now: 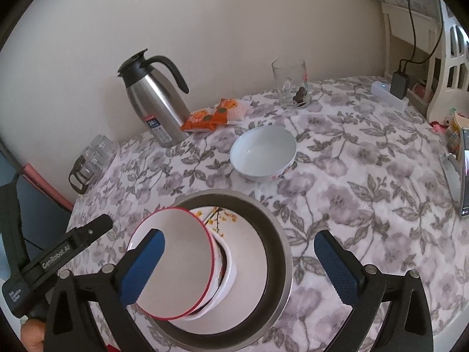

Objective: Organize plates and bowls
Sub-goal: 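Move the right gripper up and over to the plain white bowl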

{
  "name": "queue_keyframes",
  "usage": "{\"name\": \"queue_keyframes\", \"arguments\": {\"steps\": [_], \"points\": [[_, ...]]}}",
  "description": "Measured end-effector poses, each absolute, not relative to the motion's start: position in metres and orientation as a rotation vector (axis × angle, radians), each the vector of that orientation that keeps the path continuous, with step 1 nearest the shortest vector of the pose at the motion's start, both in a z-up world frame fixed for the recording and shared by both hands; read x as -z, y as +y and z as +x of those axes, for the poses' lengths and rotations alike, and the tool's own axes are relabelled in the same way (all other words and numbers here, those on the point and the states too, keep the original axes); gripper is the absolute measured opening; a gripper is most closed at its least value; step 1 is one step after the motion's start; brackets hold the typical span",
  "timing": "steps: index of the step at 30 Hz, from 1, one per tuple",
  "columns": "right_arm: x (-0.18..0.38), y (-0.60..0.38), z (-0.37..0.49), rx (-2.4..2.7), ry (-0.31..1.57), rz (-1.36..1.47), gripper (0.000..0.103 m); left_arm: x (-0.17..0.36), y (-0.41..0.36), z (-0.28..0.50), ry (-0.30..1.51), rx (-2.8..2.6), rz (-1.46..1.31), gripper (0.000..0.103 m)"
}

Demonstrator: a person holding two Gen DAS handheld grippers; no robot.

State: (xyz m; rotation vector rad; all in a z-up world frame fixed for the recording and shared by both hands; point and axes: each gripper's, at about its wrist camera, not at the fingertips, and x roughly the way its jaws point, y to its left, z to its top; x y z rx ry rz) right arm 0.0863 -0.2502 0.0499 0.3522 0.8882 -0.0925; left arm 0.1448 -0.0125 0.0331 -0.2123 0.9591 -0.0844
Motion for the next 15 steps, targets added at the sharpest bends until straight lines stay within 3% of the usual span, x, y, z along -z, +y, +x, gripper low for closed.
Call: {"name": "queue_keyframes", "arguments": {"steps": [15], "points": [[-0.06, -0.287, 0.096, 0.121, 0.838, 0.406, 0.103, -0.046, -0.009, 0.158, 0.934, 0.113, -0.232, 0.098]]}}
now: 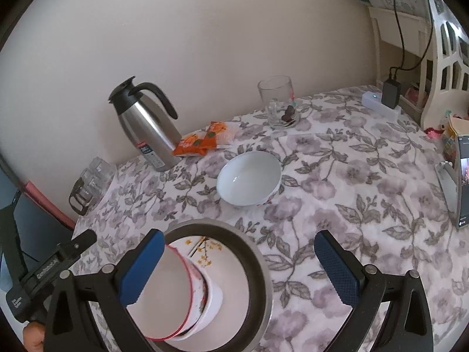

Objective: Organize plates and bowls
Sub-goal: 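Move the right gripper up and over to the plain white bowl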

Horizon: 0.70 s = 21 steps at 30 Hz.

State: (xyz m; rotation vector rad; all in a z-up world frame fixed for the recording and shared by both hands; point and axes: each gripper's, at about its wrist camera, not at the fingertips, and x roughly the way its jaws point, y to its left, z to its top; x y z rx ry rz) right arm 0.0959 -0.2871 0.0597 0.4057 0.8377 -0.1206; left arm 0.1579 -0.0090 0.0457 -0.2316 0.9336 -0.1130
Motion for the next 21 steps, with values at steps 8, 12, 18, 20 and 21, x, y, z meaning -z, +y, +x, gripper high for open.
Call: {"name": "queue_keyframes", "arguments": {"steps": [8, 12, 18, 20, 21], "points": [[-0.071, -0.315, 0.098, 0.165, 0.781, 0.431, 0.103, -0.057, -0.022, 0.17, 0.934, 0.159, -0.169, 0.098], [-0.076, -0.322, 0.1, 0.19, 0.762, 0.411, 0.103, -0.063, -0.033, 0.179, 0.94, 0.203, -0.155, 0.098], [-0.079, -0.332, 0.105, 0.207, 0.738, 0.396, 0.103, -0.073, -0.044, 0.205, 0.965, 0.241, -0.147, 0.098], [-0.079, -0.336, 0.107, 0.206, 0.732, 0.408, 0.103, -0.077, -0.051, 0.214, 0.968, 0.261, -0.111, 0.098], [-0.078, -0.339, 0.108, 0.208, 0.731, 0.414, 0.103, -0.079, -0.055, 0.218, 0.964, 0.273, -0.088, 0.098]]}}
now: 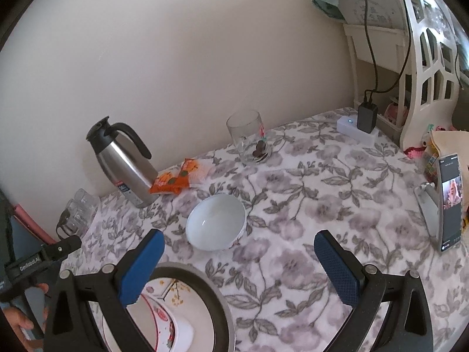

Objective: Organize plates and bowls
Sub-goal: 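Move the right gripper up and over to the plain white bowl, then close the right gripper on the plain white bowl rim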

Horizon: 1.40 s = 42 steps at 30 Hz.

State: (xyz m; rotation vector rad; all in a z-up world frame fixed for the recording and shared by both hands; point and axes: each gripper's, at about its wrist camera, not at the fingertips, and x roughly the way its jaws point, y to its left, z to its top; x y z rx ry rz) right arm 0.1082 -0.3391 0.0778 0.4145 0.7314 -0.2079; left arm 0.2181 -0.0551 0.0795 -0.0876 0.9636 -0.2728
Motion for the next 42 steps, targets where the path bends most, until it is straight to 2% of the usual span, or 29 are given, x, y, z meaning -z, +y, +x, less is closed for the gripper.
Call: {"name": "queue_keyframes", "arguments": {"steps": [6, 13, 15, 17, 20, 27, 29, 31, 33, 36, 42], "points": [[-0.07, -0.346, 0.118, 0.178, 0.733, 0.453, 0.103, -0.092, -0.066, 0.248, 0.944, 0.317, -0.064, 0.098], [-0.055, -0.346, 0.138, 0.165, 0.785, 0.444, 0.103, -0.079, -0.087, 0.284, 1.02, 0.353, -0.033, 0.097], [-0.05, -0.347, 0.144, 0.16, 0.796, 0.452, 0.103, -0.069, -0.096, 0.293, 1.061, 0.375, -0.032, 0.092], [-0.045, -0.347, 0.151, 0.157, 0.805, 0.441, 0.103, -0.057, -0.106, 0.302, 1.108, 0.391, -0.024, 0.082], [-0.038, -0.347, 0.164, 0.151, 0.811, 0.434, 0.1, -0.04, -0.121, 0.311, 1.159, 0.417, -0.009, 0.082], [0.006, -0.351, 0.194, 0.105, 0.88, 0.496, 0.077, -0.005, -0.152, 0.333, 1.222, 0.496, 0.052, 0.07], [0.015, -0.35, 0.202, 0.089, 0.89, 0.503, 0.072, 0.004, -0.162, 0.337, 1.245, 0.517, 0.07, 0.062], [0.023, -0.349, 0.208, 0.077, 0.898, 0.506, 0.063, 0.013, -0.17, 0.34, 1.271, 0.541, 0.084, 0.058], [0.03, -0.349, 0.213, 0.07, 0.908, 0.516, 0.059, 0.021, -0.18, 0.342, 1.291, 0.557, 0.115, 0.055], [0.04, -0.347, 0.22, 0.059, 0.926, 0.522, 0.047, 0.029, -0.191, 0.344, 1.308, 0.578, 0.156, 0.05], [0.058, -0.346, 0.227, 0.048, 0.962, 0.536, 0.038, 0.043, -0.21, 0.349, 1.336, 0.603, 0.206, 0.04]]}}
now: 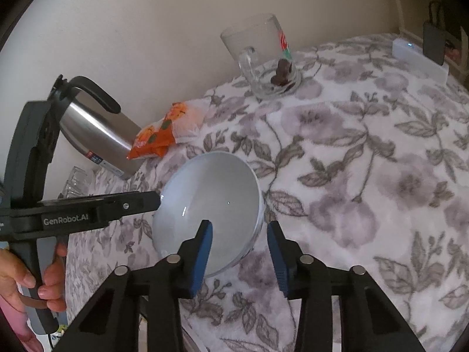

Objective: Organize plates and bowls
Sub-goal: 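Close the right gripper on the plain white bowl rim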

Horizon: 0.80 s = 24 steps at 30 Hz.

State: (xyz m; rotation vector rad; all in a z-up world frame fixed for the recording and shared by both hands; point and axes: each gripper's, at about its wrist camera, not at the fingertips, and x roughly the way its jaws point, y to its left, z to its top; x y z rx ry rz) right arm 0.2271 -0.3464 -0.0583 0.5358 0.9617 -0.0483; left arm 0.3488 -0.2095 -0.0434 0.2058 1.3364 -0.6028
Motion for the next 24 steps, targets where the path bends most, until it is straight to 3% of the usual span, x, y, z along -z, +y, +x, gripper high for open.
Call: {"name": "queue_keyframes", "arguments": {"steps": [7, 18, 24], "points": [[0.074, -0.349, 0.229, 0.045, 0.989, 0.555, 0.027, 0.056, -0.223, 0.35, 1.359, 0.603, 0.274, 0.028], [0.078, -0.353, 0.228, 0.044, 0.984, 0.574, 0.02, 0.067, -0.232, 0.351, 1.401, 0.621, 0.313, 0.025], [0.078, -0.353, 0.227, 0.043, 0.978, 0.57, 0.02, 0.068, -0.24, 0.346, 1.397, 0.647, 0.336, 0.011]]}}
